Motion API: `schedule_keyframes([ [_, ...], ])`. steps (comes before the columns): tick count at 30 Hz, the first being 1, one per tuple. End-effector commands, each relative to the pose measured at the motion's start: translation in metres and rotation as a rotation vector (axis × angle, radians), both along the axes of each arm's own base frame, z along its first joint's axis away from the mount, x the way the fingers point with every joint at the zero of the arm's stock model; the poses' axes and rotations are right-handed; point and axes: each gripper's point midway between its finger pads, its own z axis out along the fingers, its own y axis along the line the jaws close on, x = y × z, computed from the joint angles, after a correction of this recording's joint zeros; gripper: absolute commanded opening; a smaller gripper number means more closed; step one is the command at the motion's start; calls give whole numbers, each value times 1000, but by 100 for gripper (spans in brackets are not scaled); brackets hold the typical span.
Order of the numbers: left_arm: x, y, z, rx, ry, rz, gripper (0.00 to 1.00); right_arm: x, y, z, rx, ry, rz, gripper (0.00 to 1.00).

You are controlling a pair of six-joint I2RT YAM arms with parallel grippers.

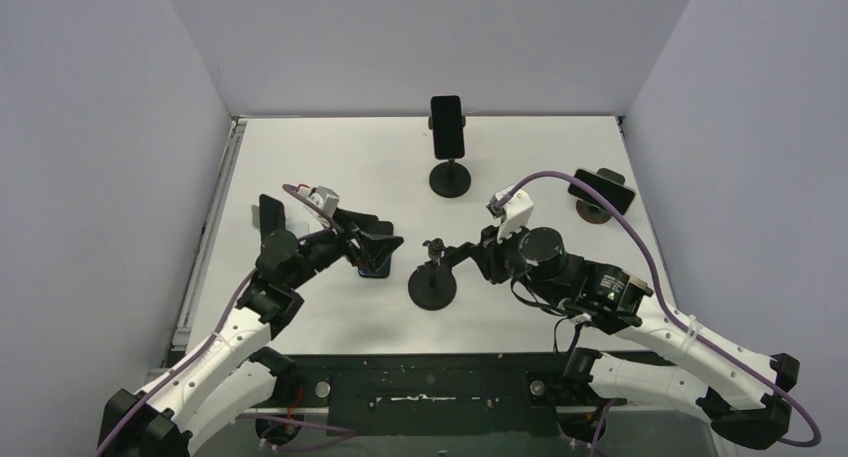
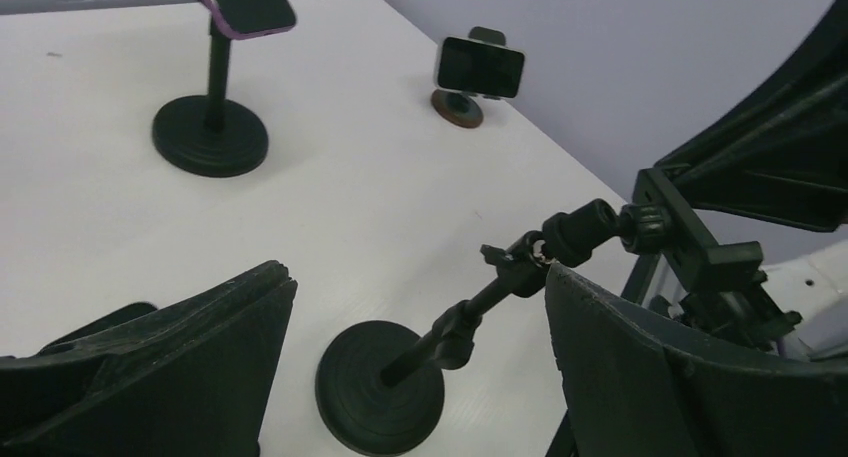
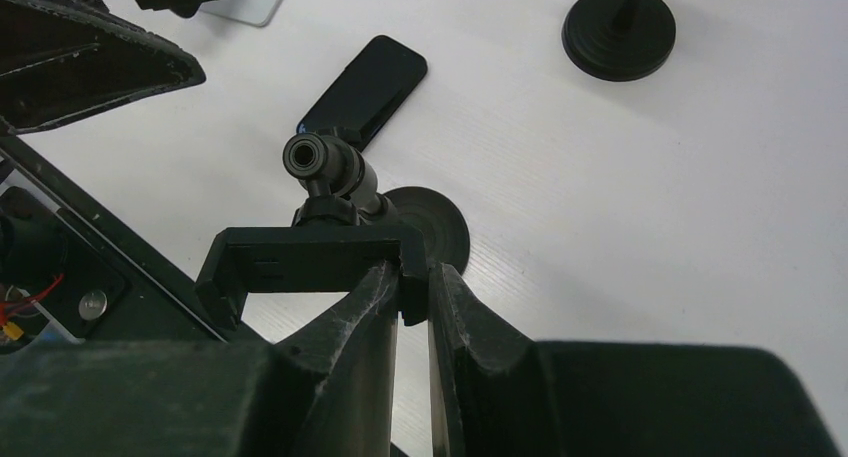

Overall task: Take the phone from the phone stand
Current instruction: Pick up the phone stand at the center of the board.

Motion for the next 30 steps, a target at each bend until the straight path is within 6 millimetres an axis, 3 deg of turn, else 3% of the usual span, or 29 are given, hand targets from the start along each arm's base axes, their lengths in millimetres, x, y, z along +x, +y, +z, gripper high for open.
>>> schedule_keyframes([
  [1,-22,-31,42,-55,-158,-242,91,-2,6,17,46,-21,32,0],
  [4,-25,-54,33,-14,-156,-359,81,-2,7,15,43,-20,33,0],
  [9,-29,-81,7,146,-274,-383,79,-2,7,18,57,-22,33,0],
  [18,-15,-95,-5,213,-344,-343,73,-3,7,19,71,-20,35,0],
  [30,-20,-113,-8,200,-357,-393,51,-5,9,18,79,-10,38,0],
])
